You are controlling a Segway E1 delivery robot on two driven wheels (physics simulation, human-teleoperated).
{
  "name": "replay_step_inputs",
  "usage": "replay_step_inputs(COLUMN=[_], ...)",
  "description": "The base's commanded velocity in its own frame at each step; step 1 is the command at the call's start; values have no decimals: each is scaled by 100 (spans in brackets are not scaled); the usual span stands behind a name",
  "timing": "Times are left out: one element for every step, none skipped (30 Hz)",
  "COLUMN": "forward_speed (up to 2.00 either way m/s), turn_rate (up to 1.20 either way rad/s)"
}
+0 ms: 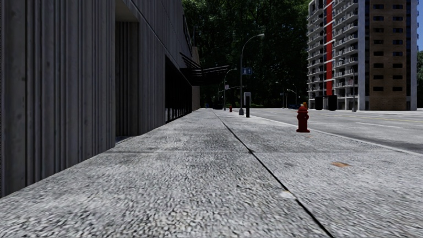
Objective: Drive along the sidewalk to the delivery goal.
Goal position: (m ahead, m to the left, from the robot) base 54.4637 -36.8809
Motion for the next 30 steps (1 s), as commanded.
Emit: replay_step_inputs(forward_speed=[200, 200, 200, 200, 200, 200, 200, 200, 200, 200, 200, 200, 200, 200, 200, 200, 200, 200, 200, 200, 200, 200, 200, 200, 200, 200, 200, 200, 200, 200], turn_rate=[0, 0, 0, 0, 0, 0, 0, 0, 0, 0, 0, 0, 0, 0, 0, 0, 0, 0, 0, 0, 0, 0, 0, 0, 0, 0, 0, 0, 0, 0])
